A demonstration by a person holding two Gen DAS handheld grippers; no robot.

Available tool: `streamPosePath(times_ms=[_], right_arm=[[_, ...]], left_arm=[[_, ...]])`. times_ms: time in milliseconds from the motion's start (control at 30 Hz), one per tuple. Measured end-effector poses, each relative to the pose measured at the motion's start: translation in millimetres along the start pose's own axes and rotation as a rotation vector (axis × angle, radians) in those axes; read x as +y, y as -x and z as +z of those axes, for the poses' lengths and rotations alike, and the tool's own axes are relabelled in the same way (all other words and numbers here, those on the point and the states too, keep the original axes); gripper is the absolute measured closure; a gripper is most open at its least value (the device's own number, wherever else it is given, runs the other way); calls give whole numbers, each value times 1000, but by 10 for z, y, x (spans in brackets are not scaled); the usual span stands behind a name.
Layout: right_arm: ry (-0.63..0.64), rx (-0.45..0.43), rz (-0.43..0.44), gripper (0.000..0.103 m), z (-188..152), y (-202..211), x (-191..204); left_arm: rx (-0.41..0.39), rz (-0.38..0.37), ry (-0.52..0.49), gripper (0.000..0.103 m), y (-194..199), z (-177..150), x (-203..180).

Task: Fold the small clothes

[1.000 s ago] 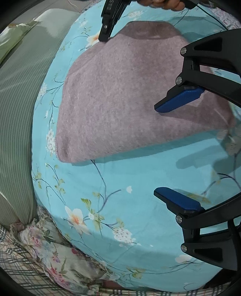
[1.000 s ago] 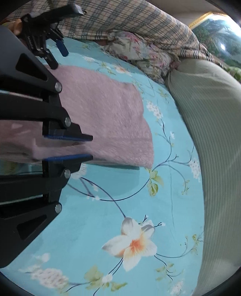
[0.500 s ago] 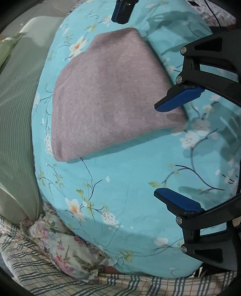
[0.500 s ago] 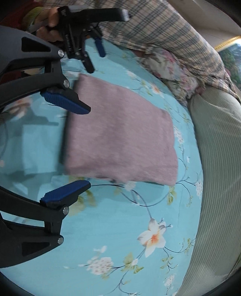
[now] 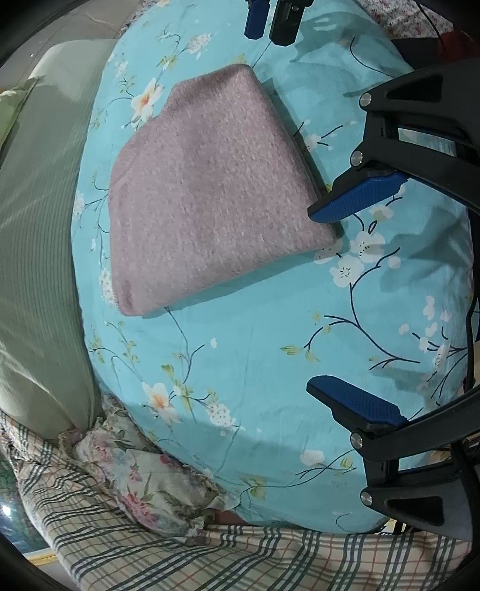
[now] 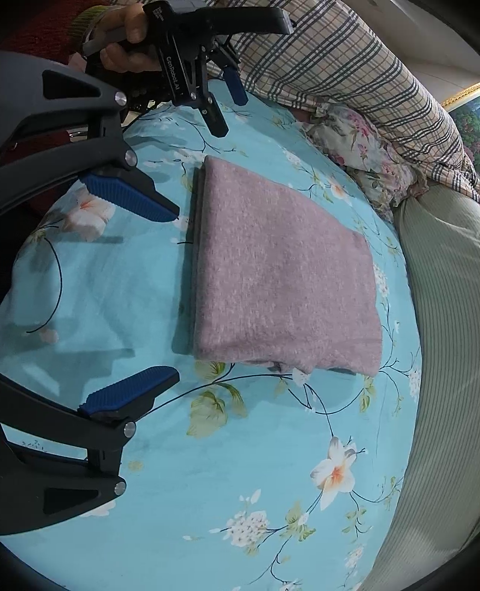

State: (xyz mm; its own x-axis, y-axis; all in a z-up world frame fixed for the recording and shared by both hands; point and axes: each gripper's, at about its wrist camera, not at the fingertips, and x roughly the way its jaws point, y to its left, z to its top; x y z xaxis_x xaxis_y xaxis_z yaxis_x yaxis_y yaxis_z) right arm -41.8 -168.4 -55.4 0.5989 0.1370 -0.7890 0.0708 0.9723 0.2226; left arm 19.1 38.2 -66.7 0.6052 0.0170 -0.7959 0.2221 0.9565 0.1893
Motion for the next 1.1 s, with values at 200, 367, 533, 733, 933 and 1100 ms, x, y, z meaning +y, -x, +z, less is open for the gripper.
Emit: streamPosePath(times_ms=[200, 367, 533, 733, 933, 1100], right_arm=[[21, -24, 11, 12, 54, 75, 61], [47, -22, 8, 11, 92, 70, 114], [60, -18, 10, 11, 132, 46, 125], [61, -16, 6, 10, 143, 17, 170], [86, -11, 3, 10, 216, -18, 212], [97, -23, -8, 6, 290, -18, 209]], left_arm=[[-25, 2, -11, 17, 123, 54, -30], [-36, 3, -14, 17, 178, 92, -30], [-55, 18, -19, 17, 225, 122, -48], [-62, 21, -18, 17, 229, 137, -68], [-70, 11, -15, 17, 230, 169, -60], [-72, -3, -7, 17, 216, 208, -39]])
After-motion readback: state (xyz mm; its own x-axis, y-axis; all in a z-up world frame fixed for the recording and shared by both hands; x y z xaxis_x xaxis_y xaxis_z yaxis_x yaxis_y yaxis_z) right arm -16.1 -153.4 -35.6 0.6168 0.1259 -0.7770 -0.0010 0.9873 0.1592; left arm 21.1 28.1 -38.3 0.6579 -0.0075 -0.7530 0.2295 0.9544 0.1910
